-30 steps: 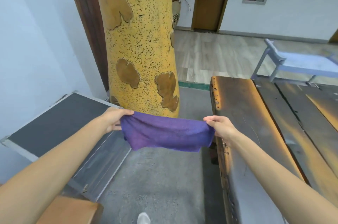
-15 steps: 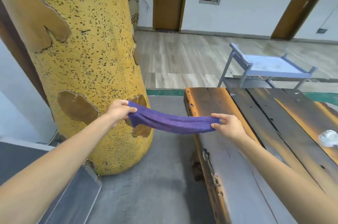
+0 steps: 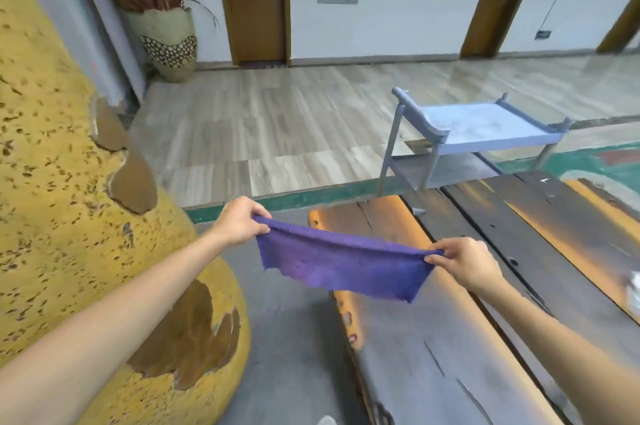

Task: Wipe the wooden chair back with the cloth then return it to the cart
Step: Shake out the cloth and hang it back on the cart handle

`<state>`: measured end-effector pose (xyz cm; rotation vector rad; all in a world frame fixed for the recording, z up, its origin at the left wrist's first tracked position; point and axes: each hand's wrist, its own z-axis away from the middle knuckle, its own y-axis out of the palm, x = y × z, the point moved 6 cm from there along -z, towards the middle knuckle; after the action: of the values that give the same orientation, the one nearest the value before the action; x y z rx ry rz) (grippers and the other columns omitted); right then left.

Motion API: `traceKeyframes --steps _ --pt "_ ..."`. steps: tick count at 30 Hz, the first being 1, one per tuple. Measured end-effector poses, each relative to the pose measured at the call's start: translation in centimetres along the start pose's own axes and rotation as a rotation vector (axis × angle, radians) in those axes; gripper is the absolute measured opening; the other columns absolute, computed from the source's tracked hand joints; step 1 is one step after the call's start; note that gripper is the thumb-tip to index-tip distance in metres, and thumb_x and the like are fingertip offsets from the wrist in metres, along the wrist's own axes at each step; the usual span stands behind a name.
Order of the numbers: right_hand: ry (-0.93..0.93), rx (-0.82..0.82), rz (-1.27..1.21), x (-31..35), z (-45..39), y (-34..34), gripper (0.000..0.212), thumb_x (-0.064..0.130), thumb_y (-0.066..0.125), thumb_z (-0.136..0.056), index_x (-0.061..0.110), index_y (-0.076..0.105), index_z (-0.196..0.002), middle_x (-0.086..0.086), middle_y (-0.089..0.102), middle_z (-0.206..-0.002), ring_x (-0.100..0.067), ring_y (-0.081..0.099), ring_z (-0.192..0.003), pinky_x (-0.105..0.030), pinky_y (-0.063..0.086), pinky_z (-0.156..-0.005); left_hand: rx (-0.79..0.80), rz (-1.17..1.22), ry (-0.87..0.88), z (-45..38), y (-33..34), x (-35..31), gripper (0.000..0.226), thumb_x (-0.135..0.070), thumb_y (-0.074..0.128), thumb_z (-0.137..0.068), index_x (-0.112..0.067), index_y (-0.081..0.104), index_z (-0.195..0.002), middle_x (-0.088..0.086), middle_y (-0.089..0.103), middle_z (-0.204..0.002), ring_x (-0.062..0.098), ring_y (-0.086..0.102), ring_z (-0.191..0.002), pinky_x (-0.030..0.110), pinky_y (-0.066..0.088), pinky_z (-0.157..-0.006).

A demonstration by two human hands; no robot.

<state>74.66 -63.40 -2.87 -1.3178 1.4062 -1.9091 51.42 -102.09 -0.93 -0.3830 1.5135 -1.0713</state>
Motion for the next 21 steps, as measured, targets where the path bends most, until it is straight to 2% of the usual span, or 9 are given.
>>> traceKeyframes --steps 2,5,8,11,12,14,17,19,21 --pt "-0.008 -0.002 -0.013 -0.3 -4.0 -0.6 0.005 0.042 0.075 -0.080 0.042 0.073 -0.076 0.016 0.069 -0.070 -0.012 0.065 -0.077 -0.037 0.057 -0.068 0.017 -0.136 0.083 -4.5 0.1 -1.8 0.014 -0.011 0.075 -0.079 -0.019 0.081 -0.090 0.002 0.078 -0.084 0.021 0.071 -0.083 0.031 0.052 -0.075" --pt "-0.024 -0.025 0.002 0.0 -9.5 -1.5 0.006 0.039 0.079 -0.078 0.041 0.074 -0.078 0.012 0.064 -0.080 -0.015 0.061 -0.079 -0.034 0.053 -0.068 -0.064 -0.275 0.199 -10.6 -0.7 -4.0 0.014 -0.015 0.069 -0.083 -0.023 0.079 -0.089 0.003 0.071 -0.076 0.029 0.068 -0.084 0.036 0.053 -0.073" --pt "0.018 -0.072 -0.086 0.1 -14.9 -1.8 0.005 0.034 0.078 -0.079 0.033 0.074 -0.082 0.009 0.066 -0.076 -0.016 0.061 -0.074 -0.030 0.050 -0.067 -0.189 -0.337 0.309 -15.8 -1.2 -5.1 0.010 -0.020 0.068 -0.090 -0.021 0.075 -0.097 0.007 0.062 -0.104 0.031 0.063 -0.096 0.043 0.054 -0.079" --pt "0.113 -0.060 -0.288 0.2 -19.9 -0.7 0.003 0.023 0.073 -0.086 0.023 0.072 -0.083 0.004 0.072 -0.065 -0.012 0.069 -0.063 -0.032 0.058 -0.063 -0.219 -0.318 0.305 -20.9 -1.5 -5.3 0.007 -0.025 0.068 -0.092 -0.020 0.071 -0.096 0.002 0.052 -0.129 0.027 0.063 -0.097 0.046 0.054 -0.081" --pt "0.139 -0.040 -0.382 0.2 -21.6 -0.1 0.005 0.017 0.071 -0.088 0.019 0.071 -0.083 -0.002 0.073 -0.066 -0.013 0.071 -0.063 -0.034 0.060 -0.062 -0.208 -0.311 0.298 -22.7 -1.5 -5.2 0.007 -0.024 0.066 -0.093 -0.019 0.069 -0.097 0.001 0.056 -0.128 0.027 0.063 -0.099 0.046 0.054 -0.082" --pt "0.172 -0.008 -0.530 0.6 -24.5 1.1 0.005 0.009 0.067 -0.090 0.012 0.067 -0.086 -0.009 0.075 -0.074 -0.016 0.074 -0.068 -0.034 0.059 -0.058 -0.172 -0.277 0.263 -25.8 -1.3 -4.5 0.006 -0.020 0.062 -0.094 -0.018 0.067 -0.096 0.001 0.068 -0.109 0.028 0.067 -0.095 0.044 0.054 -0.082" --pt "0.183 -0.013 -0.606 1.5 -29.4 3.1 0.007 0.003 0.067 -0.088 0.010 0.065 -0.088 -0.008 0.075 -0.078 -0.014 0.074 -0.069 -0.023 0.056 -0.056 -0.108 -0.104 0.159 -31.1 -0.6 -2.4 0.006 -0.015 0.058 -0.096 -0.017 0.062 -0.092 0.003 0.071 -0.068 0.017 0.072 -0.060 0.042 0.059 -0.071" --pt "0.188 -0.033 -0.600 2.1 -33.1 4.6 0.010 0.002 0.066 -0.087 0.012 0.064 -0.085 -0.007 0.075 -0.076 -0.015 0.074 -0.068 -0.027 0.059 -0.058 -0.040 0.091 0.099 -35.3 0.1 -0.9 0.005 -0.007 0.057 -0.097 -0.010 0.060 -0.094 0.012 0.073 -0.074 0.015 0.073 -0.054 0.041 0.062 -0.063" --pt "0.191 -0.056 -0.564 2.9 -37.4 6.0 0.012 0.005 0.065 -0.087 0.015 0.064 -0.083 -0.008 0.075 -0.076 -0.017 0.074 -0.069 -0.036 0.061 -0.067 -0.020 0.184 0.076 -40.5 0.5 0.6 0.007 -0.003 0.058 -0.097 -0.008 0.061 -0.095 0.019 0.074 -0.087 0.019 0.076 -0.062 0.034 0.063 -0.063"
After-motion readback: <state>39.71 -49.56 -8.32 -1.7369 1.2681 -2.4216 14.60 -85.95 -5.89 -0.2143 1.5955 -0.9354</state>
